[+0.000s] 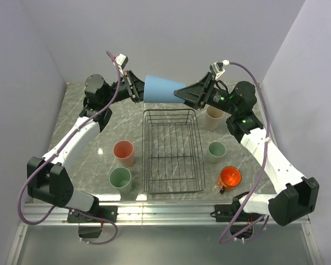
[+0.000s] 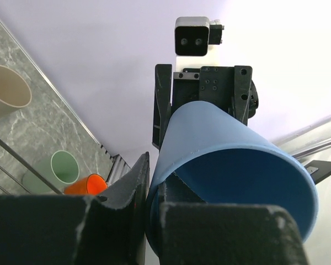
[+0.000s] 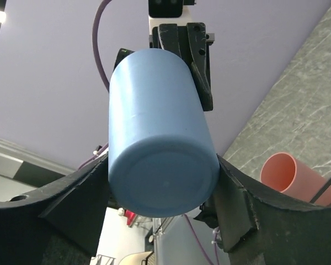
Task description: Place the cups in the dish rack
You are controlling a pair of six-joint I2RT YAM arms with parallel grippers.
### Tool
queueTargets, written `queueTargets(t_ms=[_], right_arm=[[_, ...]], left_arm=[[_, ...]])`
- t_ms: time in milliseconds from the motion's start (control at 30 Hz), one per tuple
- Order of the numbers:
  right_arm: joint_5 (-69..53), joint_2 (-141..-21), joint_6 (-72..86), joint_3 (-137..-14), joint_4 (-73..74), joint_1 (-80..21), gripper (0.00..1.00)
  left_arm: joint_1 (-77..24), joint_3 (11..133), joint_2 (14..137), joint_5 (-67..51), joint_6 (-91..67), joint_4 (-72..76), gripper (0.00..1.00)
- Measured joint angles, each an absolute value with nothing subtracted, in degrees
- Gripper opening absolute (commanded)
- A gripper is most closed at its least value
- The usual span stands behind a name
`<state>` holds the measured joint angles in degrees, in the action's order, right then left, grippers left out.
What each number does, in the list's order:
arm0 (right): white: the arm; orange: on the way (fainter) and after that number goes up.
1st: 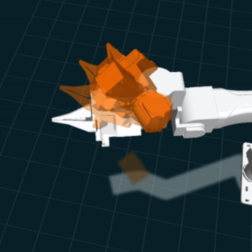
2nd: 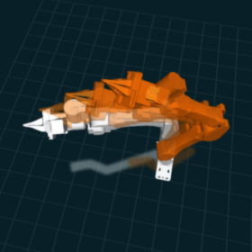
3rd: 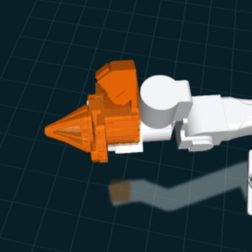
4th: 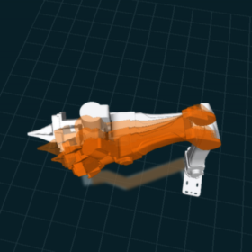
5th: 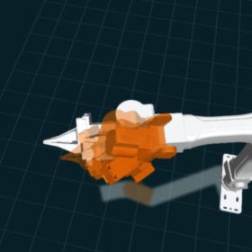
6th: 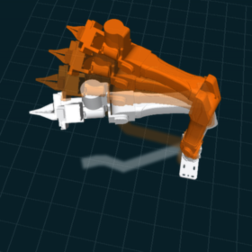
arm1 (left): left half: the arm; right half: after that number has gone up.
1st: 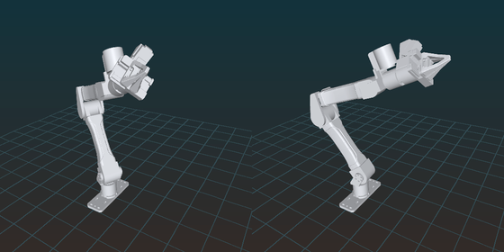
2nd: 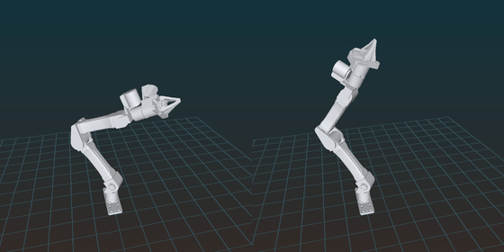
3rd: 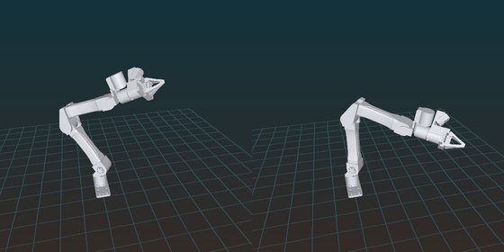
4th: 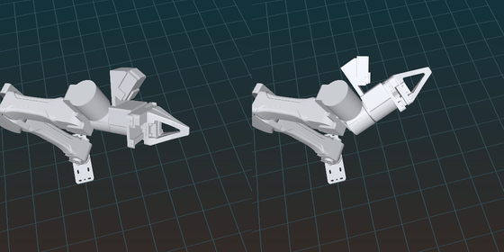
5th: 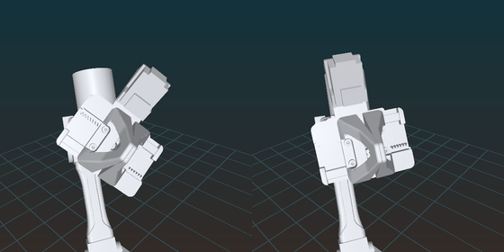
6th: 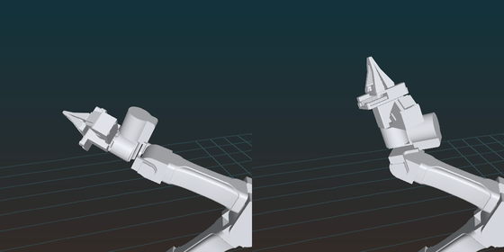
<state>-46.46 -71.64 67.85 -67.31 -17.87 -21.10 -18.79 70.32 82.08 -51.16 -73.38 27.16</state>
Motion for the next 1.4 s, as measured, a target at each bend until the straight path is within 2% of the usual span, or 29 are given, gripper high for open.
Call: queueTargets(t_ms=[67, 100, 133, 167, 200, 233, 267, 367, 600, 767, 900, 1100, 1400], right_arm=[[-46.37, -71.66, 67.7, -67.37, -17.5, -21.06, 0.24], [-46.41, -71.75, 67.51, -67.53, -17.12, -21.04, 0.16], [-46.48, -71.88, 67.13, -67.79, -16.82, -21.04, 0.12], [-46.59, -72.05, 66.59, -68.27, -15.88, -21.06, 0.09], [-46.61, -72.2, 65.87, -68.82, -14.7, -21.02, 0.04], [-46.61, -72.36, 65.3, -69.34, -13.87, -20.95, 0.03], [-46.63, -72.53, 64.36, -70.17, -12.14, -20.56, 0.02], [-46.59, -72.69, 60.18, -73.06, -5.48, -19.35, 0.0], [-40.71, -72.82, 47.86, -77.34, 11.97, -16.03, 0.0], [-29.28, -77.14, 37.85, -85.01, 27.86, -17.21, 0.0], [-15.68, -87.24, 30.87, -95.59, 40.93, -22.74, 0.0], [-1.17, -101.91, 26.72, -103.33, 53.19, -30.26, 0.0], [10.79, -113.32, 25.26, -111.53, 63.4, -30.61, 0.0]], left_arm=[[-18.81, 70.32, 82.28, -51.18, -73.17, 26.94, 0.25], [-18.81, 70.35, 82.3, -51.13, -72.69, 26.5, 0.27], [-18.83, 70.52, 82.3, -51.11, -71.85, 25.17, 0.3], [-18.96, 70.96, 82.37, -50.94, -70.3, 22.81, 0.4], [-19.07, 71.72, 82.37, -50.48, -68.2, 19.55, 0.46], [-19.07, 72.47, 82.39, -49.89, -66.28, 16.19, 0.54], [-19.05, 73.19, 82.39, -49.25, -63.99, 12.78, 0.68], [-18.11, 74.32, 82.35, -46.5, -57.34, 3.09, 0.99], [-10.72, 74.28, 81.8, -31.94, -45.43, -19.14, 0.99], [-7.73, 74.56, 81.8, -14.0, -39.53, -33.78, 0.99], [-7.97, 75.02, 81.47, -5.43, -36.23, -39.99, 0.99], [-7.97, 76.88, 79.92, 2.11, -32.47, -45.67, 0.99], [-7.97, 74.46, 74.72, 4.95, -30.87, -48.03, 0.98]])
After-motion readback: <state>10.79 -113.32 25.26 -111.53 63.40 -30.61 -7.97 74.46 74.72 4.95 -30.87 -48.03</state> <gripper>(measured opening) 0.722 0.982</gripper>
